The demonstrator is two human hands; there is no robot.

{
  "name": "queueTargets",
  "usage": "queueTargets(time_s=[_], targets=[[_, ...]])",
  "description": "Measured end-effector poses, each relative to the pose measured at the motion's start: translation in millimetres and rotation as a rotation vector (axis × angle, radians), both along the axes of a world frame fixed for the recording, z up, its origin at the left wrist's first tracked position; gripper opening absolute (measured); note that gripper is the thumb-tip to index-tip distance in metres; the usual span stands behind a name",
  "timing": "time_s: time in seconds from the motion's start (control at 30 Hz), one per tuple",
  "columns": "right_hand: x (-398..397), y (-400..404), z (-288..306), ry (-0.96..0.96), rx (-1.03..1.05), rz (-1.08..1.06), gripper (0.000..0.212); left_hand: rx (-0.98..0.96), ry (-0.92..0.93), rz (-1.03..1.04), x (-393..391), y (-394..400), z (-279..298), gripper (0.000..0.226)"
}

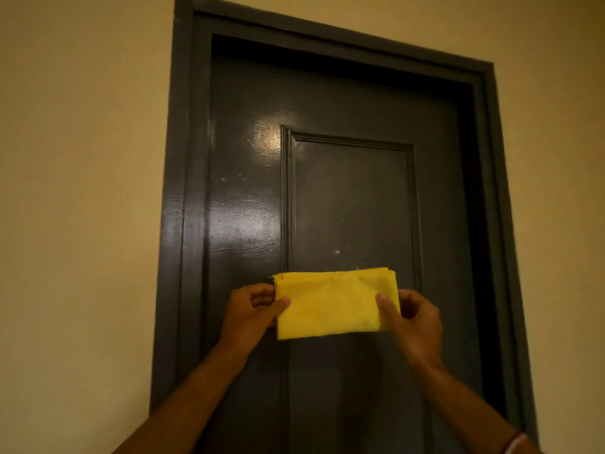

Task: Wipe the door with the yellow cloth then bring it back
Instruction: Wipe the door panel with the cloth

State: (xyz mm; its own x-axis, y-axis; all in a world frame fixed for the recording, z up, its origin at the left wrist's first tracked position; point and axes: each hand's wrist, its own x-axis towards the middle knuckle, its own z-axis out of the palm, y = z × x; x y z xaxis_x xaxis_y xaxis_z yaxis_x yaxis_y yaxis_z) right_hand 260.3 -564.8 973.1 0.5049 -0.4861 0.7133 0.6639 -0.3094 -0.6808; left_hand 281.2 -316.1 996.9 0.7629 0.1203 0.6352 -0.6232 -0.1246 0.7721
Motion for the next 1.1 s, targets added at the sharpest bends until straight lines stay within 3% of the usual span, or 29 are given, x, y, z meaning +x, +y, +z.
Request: queueTargets(time_s=[0.13,0.33,0.53,0.6,0.77,0.87,0.97,1.1], targets=[[22.0,-31.7,-11.6,0.042,-0.027,-0.048,0.023,-0.010,0.032,-0.026,23.2,-27.6,-7.3,0.021],[59.3,-62.9,-15.0,0.075,-0.088,-0.160,0.026,0.080,0.057,0.013,49.7,-61.9,-13.4,0.025],[89.9,-43.5,19.8,0.075,-0.142,-0.519,0.026,0.089,0.076,0.057,68.8,-96.5,-21.5,0.033],[102.3,-26.3,28.8,-0.003,-0.116,-0.508,0.028,0.064,0.105,0.053,74.6,-105.0,-31.5,0.035],[133.5,24.2,13.7,-0.082,-0.163,-0.303,0.054,0.073,0.128,0.037,81.8,-116.1,-50.9,0.035],[147.9,29.1,1.4,-0.112,-0.266,-0.338,0.060,0.364,-0.096,0.351,73.0,-103.3,-48.8,0.031],[156.6,25.0,-0.3,-0.112,-0.329,-0.439,0.064,0.534,-0.423,0.664,60.5,-77.9,-35.8,0.025],[166.0,17.8,0.7,-0.116,-0.424,-0.553,0.070,0.758,-0.636,1.039,66.5,-39.4,-8.3,0.069]])
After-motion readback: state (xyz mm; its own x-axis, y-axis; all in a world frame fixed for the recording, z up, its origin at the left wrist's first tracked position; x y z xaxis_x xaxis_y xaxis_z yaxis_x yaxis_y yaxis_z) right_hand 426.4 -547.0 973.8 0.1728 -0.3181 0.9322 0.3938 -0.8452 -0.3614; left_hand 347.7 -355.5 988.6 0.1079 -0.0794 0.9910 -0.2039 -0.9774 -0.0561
